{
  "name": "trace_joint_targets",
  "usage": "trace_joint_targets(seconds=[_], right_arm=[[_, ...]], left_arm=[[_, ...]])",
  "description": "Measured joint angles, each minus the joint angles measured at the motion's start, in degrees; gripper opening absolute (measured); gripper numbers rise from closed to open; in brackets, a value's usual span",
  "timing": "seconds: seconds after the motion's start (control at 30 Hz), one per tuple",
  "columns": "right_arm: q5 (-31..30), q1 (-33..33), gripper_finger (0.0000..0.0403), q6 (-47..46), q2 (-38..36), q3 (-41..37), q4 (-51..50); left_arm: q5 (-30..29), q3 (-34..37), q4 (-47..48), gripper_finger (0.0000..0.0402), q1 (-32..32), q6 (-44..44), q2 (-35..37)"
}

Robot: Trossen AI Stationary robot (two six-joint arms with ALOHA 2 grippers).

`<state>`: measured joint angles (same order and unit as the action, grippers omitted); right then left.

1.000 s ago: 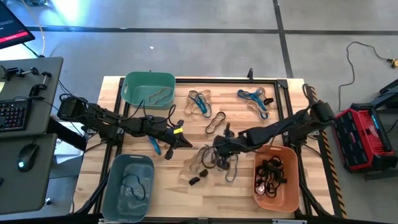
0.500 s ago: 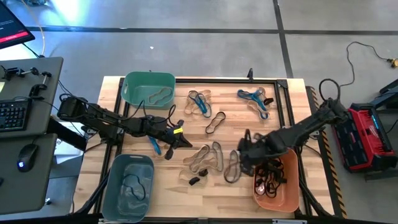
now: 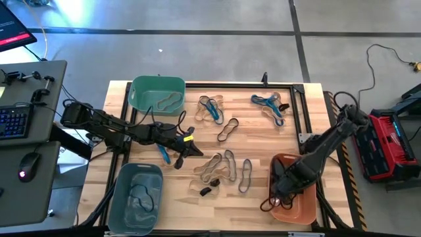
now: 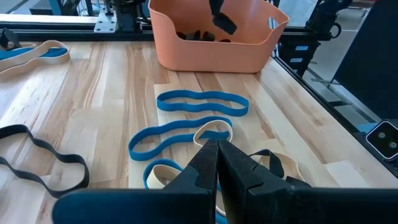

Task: Sort rubber bands into baskets
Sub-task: Put the black rubber band into the orange bin

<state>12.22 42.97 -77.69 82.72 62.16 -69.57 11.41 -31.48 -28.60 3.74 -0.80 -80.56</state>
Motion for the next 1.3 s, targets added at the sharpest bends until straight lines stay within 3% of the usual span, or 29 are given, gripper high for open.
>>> trace_joint_targets(seconds=[0.33,0.6,0.8,0.93,1.13,1.3], right_arm=[[10.8,1.8,0.0,-3.9,0.0,-14.1,19.2],[10.0,2.5,0.0022,-4.2,0.1,-7.7,11.7],[2.0,2.5,0.0103,-4.2,0.0,4.5,-4.1],[-7.1,2.4,0.0142,-4.2,0.0,12.8,-12.2],[-25.8,0.6,0.0153,-0.4,0.0,21.3,-14.8],[-35.3,-4.8,0.0154,8.9,0.0,20.7,-11.2]], left_arm=[[0.0,0.0,0.0,0.0001,0.0,0.0,0.0],[0.0,0.0,0.1,0.0001,0.0,0.0,0.0],[-0.1,0.0,0.1,0.0001,0.0,0.0,0.0],[-0.1,0.0,0.1,0.0001,0.0,0.0,0.0],[-0.2,0.0,0.3,0.0001,0.0,0.4,0.0],[-2.8,0.0,0.8,0.0001,0.0,0.5,0.0]])
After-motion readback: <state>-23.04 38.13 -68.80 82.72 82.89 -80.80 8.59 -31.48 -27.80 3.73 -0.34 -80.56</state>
